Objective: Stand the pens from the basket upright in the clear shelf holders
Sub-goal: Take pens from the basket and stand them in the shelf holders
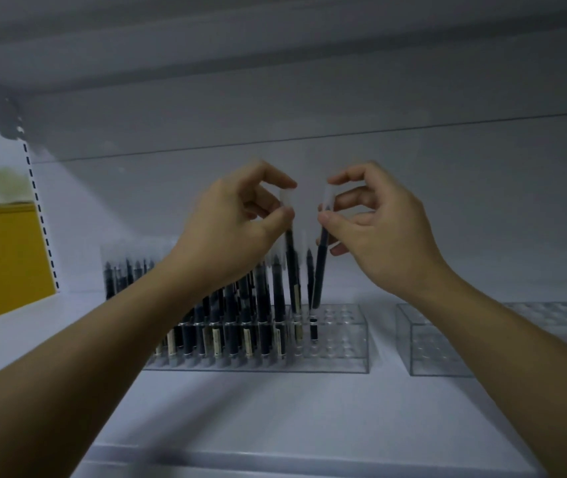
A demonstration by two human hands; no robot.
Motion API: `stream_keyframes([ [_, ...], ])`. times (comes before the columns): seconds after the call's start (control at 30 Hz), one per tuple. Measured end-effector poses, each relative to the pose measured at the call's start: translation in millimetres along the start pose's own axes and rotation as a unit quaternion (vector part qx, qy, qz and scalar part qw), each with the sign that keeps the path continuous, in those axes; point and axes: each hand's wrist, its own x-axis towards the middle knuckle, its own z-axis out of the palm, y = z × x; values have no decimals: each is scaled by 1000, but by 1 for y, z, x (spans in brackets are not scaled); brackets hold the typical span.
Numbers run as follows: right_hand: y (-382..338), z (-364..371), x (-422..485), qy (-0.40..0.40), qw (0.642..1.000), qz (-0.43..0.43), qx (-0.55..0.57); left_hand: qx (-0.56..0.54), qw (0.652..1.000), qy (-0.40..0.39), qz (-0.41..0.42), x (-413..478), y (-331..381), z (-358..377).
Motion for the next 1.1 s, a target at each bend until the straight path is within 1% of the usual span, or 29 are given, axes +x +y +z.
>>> stream_keyframes([
  [0.07,4,0,-5,-2,1000,3,-5,43,999,-27,2,-4,-1,5],
  [0.13,7,2,-11,-19,999,-5,-33,100,994,-32,13,-9,-3,10],
  [0.23,11,5,-17,-47,995,-25,-82,127,991,-1,29,-12,-5,14],
  [0.37,12,6,-18,-48,985,-62,-154,181,982,31,53,-15,-7,17],
  [0.5,11,12,-20,-57,981,-89,-164,182,982,50,34,-17,-6,20],
  [0.57,13,13,-21,-62,979,-87,-175,203,978,44,24,-16,-8,22],
  [0.63,15,13,-22,-63,978,-83,-181,226,973,37,30,-16,-11,24],
  [0.77,18,8,-22,-48,977,-87,-188,229,972,47,39,-20,-15,21],
  [0.97,18,10,-27,-66,969,-93,-218,289,956,15,54,-28,-16,17],
  [1.1,8,5,-33,-89,955,-84,-271,326,943,1,66,-38,-10,17],
])
